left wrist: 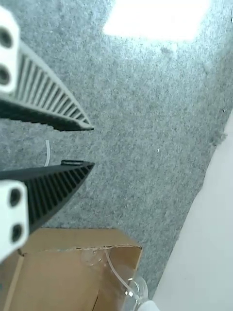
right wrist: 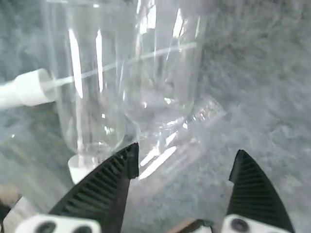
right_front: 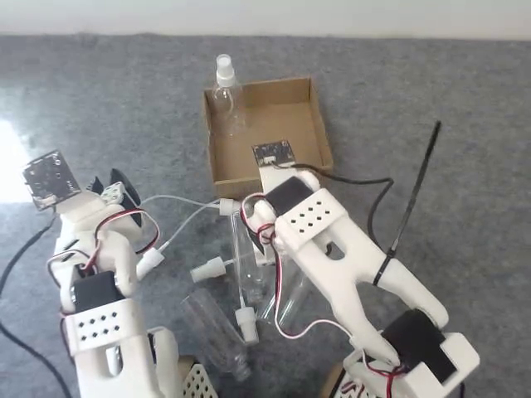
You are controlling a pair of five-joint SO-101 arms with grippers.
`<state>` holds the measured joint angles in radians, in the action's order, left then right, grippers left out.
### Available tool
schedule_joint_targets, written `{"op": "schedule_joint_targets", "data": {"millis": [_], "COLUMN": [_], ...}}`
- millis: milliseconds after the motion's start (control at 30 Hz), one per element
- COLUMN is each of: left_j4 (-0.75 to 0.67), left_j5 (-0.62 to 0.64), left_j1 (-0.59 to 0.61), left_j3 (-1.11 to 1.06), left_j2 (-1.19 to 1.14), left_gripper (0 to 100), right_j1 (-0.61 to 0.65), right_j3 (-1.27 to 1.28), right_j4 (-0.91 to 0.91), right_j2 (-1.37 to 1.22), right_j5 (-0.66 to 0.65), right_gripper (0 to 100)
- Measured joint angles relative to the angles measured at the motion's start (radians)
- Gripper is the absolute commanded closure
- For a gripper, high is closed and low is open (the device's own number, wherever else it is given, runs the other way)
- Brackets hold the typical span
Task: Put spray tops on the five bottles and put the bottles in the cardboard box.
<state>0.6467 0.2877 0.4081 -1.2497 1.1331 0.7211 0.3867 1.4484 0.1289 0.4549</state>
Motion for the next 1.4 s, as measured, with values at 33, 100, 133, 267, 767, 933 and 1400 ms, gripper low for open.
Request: {"op": "schedule_joint_targets", "data": {"millis": [33,100,133,267,767,933,1400], "left_j4": [0.0,0.0,0.0,0.0,0.0,0.0,0.0], "left_j5": [0.0,0.0,0.0,0.0,0.0,0.0,0.0], "left_j1": [0.0,0.0,0.0,0.0,0.0,0.0,0.0], "left_j3": [0.0,0.0,0.0,0.0,0.0,0.0,0.0], "left_j2": [0.0,0.0,0.0,0.0,0.0,0.0,0.0], "left_gripper": [91,91,91,91,91,91,91], "right_j1": [0.0,0.0,0.0,0.002,0.002,0.002,-0.002], "right_j3": [0.026,0.078,0.104,0.204,0.175,0.121,0.144], "right_j4": [-0.028,-0.078,-0.101,-0.189,-0.081,0.017,0.124], "right_j2": [0.0,0.0,0.0,0.0,0.006,0.006,0.147], "right_j5": [0.005,0.009,0.009,0.009,0.009,0.009,0.009], "right_gripper": [72.3,72.3,72.3,72.4,72.3,72.3,72.3]}}
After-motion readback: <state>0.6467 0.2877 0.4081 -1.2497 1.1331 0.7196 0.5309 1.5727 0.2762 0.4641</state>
